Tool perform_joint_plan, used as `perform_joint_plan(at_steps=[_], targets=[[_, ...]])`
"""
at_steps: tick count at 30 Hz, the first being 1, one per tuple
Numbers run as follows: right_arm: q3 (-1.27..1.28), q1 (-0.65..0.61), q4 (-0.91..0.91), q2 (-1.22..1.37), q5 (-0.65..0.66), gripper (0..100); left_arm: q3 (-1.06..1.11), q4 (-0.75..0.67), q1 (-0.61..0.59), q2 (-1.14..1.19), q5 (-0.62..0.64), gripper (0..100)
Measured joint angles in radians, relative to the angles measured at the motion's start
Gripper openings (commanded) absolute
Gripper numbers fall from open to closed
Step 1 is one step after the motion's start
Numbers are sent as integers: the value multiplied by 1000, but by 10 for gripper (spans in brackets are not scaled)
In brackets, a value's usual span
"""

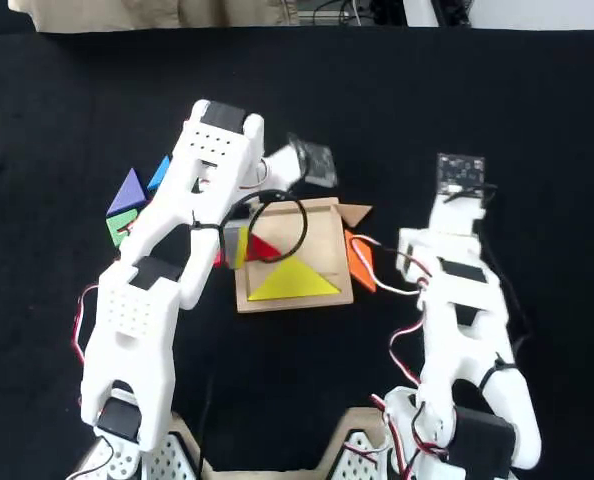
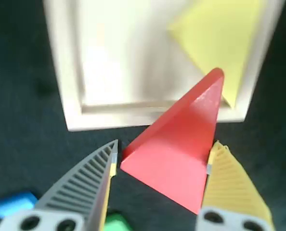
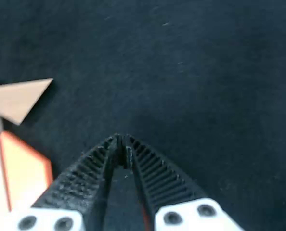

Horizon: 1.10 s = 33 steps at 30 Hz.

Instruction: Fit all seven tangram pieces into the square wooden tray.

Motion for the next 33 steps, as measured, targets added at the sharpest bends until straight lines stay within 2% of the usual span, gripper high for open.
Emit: perform_joint_plan(at_steps=[3, 6, 10, 17, 24, 33], targets=[[0, 15, -28, 0, -23, 11, 0, 0, 61, 0, -167, 166], [0, 25, -43, 0, -32, 11, 0, 0, 137, 0, -207, 166], [0, 25, -51, 0, -32, 11, 0, 0, 201, 0, -215, 166], [0, 25, -51, 0, -32, 11, 0, 0, 213, 0, -215, 173], [0, 25, -51, 0, -32, 11, -51, 0, 213, 21, -207, 359], [0, 25, -51, 0, -32, 11, -166, 0, 212, 114, -207, 359]])
